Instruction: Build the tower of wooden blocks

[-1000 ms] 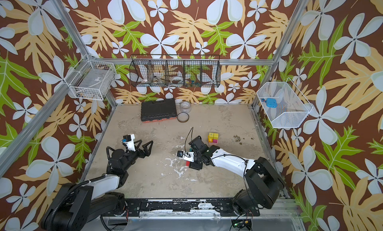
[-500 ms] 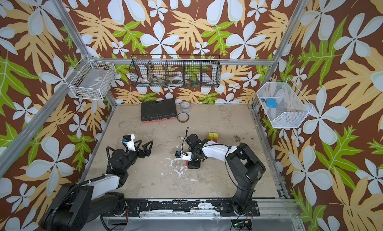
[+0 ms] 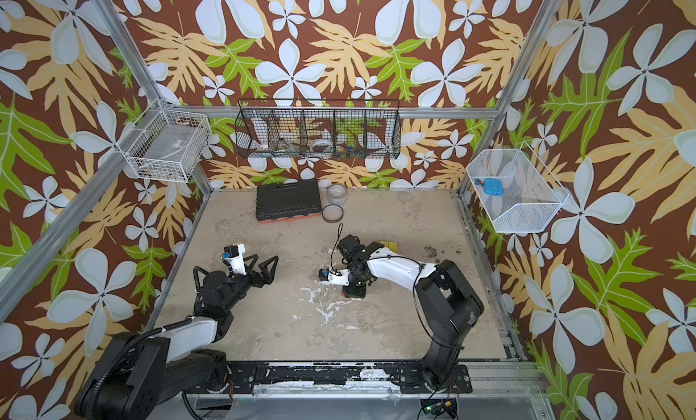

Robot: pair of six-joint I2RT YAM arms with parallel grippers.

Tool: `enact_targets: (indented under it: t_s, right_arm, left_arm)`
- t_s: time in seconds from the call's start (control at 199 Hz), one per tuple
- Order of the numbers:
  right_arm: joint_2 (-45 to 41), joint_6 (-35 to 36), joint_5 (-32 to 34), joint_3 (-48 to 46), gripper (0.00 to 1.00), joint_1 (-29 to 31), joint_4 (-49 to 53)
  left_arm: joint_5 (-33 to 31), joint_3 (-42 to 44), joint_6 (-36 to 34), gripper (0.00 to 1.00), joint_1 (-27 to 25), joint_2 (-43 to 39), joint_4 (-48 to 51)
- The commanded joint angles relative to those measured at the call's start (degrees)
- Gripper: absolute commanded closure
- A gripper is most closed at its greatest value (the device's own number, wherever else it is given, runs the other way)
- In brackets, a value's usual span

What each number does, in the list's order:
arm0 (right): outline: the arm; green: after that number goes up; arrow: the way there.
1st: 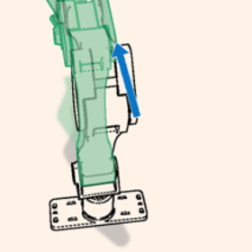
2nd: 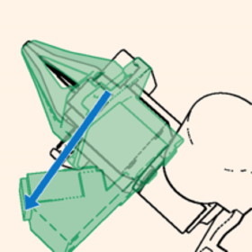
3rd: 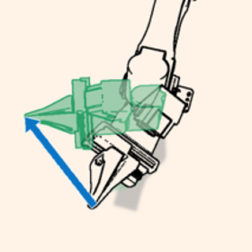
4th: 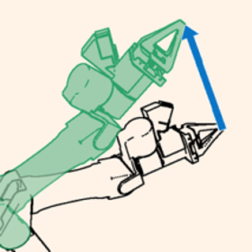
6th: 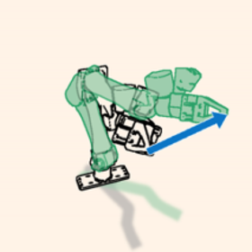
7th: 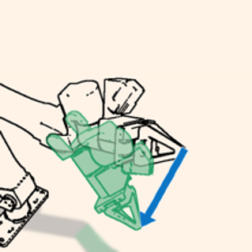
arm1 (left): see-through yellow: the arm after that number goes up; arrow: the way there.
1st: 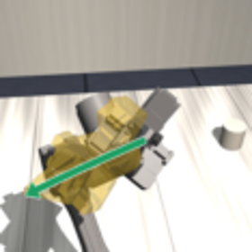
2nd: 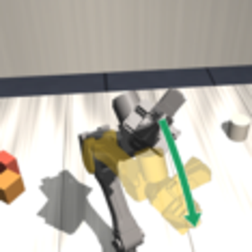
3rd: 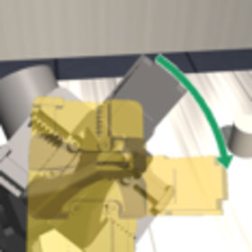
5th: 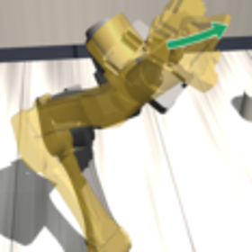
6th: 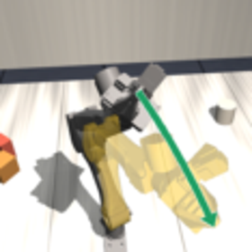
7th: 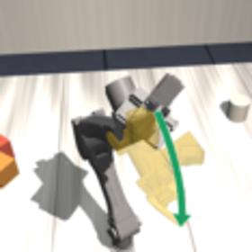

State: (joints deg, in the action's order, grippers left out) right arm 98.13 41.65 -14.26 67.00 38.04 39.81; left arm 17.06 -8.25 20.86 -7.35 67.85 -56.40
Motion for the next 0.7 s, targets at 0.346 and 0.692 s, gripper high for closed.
enact_targets:
  t_s: [0.346, 0.692]
  right_arm:
    - [-4.5, 16.0, 12.2, 29.3, 1.00, -8.6, 26.9]
    - [-1.6, 23.2, 8.2, 34.5, 1.00, -21.3, 28.8]
  left_arm:
    - [1.0, -0.2, 0.1, 0.00, 0.1, 0.1, -2.2]
    - [4.4, -0.2, -0.6, 0.00, 0.1, 0.3, -3.0]
